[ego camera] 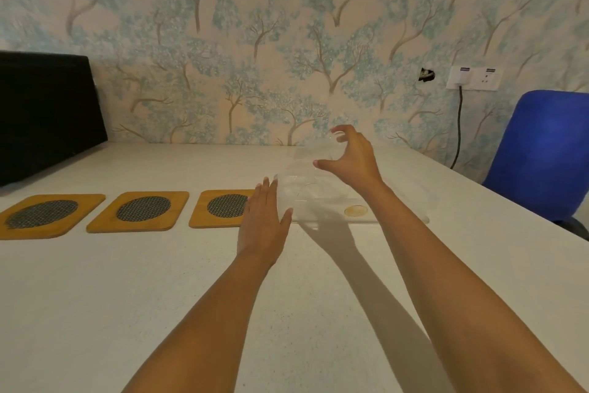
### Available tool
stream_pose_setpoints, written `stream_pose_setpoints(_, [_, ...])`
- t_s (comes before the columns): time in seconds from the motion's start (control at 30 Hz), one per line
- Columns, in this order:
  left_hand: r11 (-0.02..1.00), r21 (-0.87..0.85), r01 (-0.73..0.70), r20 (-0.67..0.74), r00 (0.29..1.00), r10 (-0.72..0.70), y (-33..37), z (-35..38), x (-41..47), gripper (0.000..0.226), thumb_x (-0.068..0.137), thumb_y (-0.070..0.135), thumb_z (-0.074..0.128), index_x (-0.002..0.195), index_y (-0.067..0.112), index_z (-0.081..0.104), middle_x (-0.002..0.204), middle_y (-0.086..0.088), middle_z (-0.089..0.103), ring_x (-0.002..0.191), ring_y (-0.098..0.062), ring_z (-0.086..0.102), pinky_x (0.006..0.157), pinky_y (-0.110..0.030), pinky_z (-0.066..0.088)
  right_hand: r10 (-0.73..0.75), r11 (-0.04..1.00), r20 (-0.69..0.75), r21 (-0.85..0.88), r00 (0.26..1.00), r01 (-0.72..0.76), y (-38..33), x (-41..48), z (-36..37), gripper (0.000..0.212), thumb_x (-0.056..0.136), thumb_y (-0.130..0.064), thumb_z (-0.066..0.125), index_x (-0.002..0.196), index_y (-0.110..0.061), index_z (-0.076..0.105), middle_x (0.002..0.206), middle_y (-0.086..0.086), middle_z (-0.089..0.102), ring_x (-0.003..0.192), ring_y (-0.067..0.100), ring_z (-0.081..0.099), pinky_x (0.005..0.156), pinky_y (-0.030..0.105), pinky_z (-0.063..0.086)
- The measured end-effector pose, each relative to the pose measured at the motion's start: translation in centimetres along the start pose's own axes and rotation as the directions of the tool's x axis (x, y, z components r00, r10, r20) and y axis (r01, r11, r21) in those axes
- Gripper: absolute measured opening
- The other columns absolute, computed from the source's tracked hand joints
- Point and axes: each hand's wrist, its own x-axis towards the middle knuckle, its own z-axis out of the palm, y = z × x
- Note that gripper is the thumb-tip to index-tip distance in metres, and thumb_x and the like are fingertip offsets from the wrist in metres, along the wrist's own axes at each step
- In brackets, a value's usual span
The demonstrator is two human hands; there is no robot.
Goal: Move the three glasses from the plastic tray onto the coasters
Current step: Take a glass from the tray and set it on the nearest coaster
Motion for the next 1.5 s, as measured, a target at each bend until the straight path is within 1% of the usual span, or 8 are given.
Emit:
stream_pose_setpoints(0.23, [0.785, -0.573, 0.235, -0.080, 0.937, -0.339, 2.6, -3.4, 1.6, 0.062, 0.094, 0.049, 0.039, 0.145, 0.017, 0.028, 0.149, -0.010, 0.038, 0.137, -0.027, 0.036, 0.113, -0.043, 0.031, -0.074, 0.990, 0.005, 0.119, 0.997, 0.073, -4.5, -2.7, 2.4, 0.067, 0.065, -0.032, 0.084, 0.121, -0.022, 0.050, 0.120, 0.005, 0.057, 0.112, 0.022, 0.053, 0.096, 0.037, 0.048])
stream_pose_setpoints(0.4, [0.294, -0.784, 0.546, 0.277, 0.732, -0.622, 2.8, -5.8, 3.0, 0.075, 0.087, 0.066, 0.032, 0.135, 0.010, 0.042, 0.126, -0.016, 0.058, 0.107, -0.030, 0.060, 0.096, -0.044, 0.048, -0.166, 0.979, 0.014, 0.118, 0.986, 0.163, -6.2, -4.5, 4.8, 0.066, 0.067, -0.029, 0.083, 0.123, -0.022, 0.049, 0.123, 0.002, 0.055, 0.118, 0.022, 0.049, 0.100, 0.034, 0.045])
stream_pose_setpoints(0.5, [-0.097, -0.845, 0.526, 0.484, 0.675, -0.557, 1.9, -7.4, 3.8, 0.071, 0.085, 0.062, 0.046, 0.131, 0.008, 0.046, 0.112, -0.014, 0.062, 0.086, -0.024, 0.064, 0.092, -0.041, 0.052, -0.202, 0.966, 0.037, 0.169, 0.979, 0.193, -6.8, -5.5, 5.8, 0.064, 0.067, -0.027, 0.082, 0.122, -0.024, 0.048, 0.123, -0.003, 0.054, 0.116, 0.017, 0.048, 0.095, 0.027, 0.042])
stream_pose_setpoints(0.57, [-0.191, -0.845, 0.500, 0.516, 0.668, -0.536, 1.2, -8.3, 4.0, 0.062, 0.084, 0.054, 0.055, 0.126, 0.009, 0.047, 0.101, -0.013, 0.060, 0.075, -0.022, 0.063, 0.081, -0.036, 0.054, -0.213, 0.959, 0.056, 0.203, 0.976, 0.197, -6.9, -5.9, 6.4, 0.065, 0.069, -0.026, 0.082, 0.124, -0.023, 0.047, 0.127, -0.004, 0.052, 0.116, 0.015, 0.047, 0.094, 0.024, 0.039])
stream_pose_setpoints(0.67, [-0.113, -0.870, 0.480, 0.450, 0.678, -0.582, 0.3, -9.2, 4.3, 0.056, 0.082, 0.043, 0.065, 0.122, 0.009, 0.046, 0.106, -0.013, 0.055, 0.071, -0.023, 0.062, 0.067, -0.029, 0.053, -0.160, 0.962, 0.123, 0.244, 0.980, 0.126, -6.5, -6.3, 6.8, 0.071, 0.074, -0.026, 0.080, 0.131, -0.018, 0.040, 0.135, -0.001, 0.046, 0.121, 0.017, 0.045, 0.101, 0.029, 0.041])
stream_pose_setpoints(0.8, [0.043, -0.905, 0.423, 0.289, 0.687, -0.666, -1.0, -9.7, 4.6, 0.074, 0.079, 0.036, 0.071, 0.139, 0.012, 0.033, 0.112, -0.011, 0.055, 0.092, -0.025, 0.060, 0.086, -0.034, 0.054, -0.092, 0.991, 0.255, 0.114, 0.962, 0.064, -4.8, -7.1, 7.1, 0.081, 0.077, -0.018, 0.078, 0.143, -0.015, 0.030, 0.145, 0.006, 0.038, 0.134, 0.021, 0.037, 0.112, 0.035, 0.034])
stream_pose_setpoints(1.1, [0.624, -0.698, 0.352, -0.102, 0.813, -0.573, -3.2, -10.1, 5.3, 0.075, 0.075, 0.030, 0.075, 0.136, 0.008, 0.037, 0.134, -0.010, 0.046, 0.125, -0.026, 0.044, 0.100, -0.035, 0.037, -0.102, 0.976, 0.234, -0.164, 0.967, 0.143, -1.9, -10.2, 8.4, 0.029, 0.095, -0.017, 0.051, 0.122, -0.013, 0.061, 0.128, 0.004, 0.057, 0.119, 0.020, 0.053, 0.091, 0.024, 0.042])
stream_pose_setpoints(1.5, [0.780, -0.568, 0.264, -0.163, 0.892, -0.421, -3.8, -10.0, 5.8, 0.078, 0.073, 0.025, 0.077, 0.136, 0.005, 0.035, 0.132, -0.012, 0.042, 0.121, -0.028, 0.045, 0.102, -0.039, 0.040, 0.095, 0.944, 0.454, -0.325, 0.886, 0.065, -1.3, -11.7, 10.0, 0.042, 0.102, -0.030, 0.036, 0.130, -0.002, 0.049, 0.137, 0.013, 0.052, 0.128, 0.028, 0.048, 0.108, 0.036, 0.037])
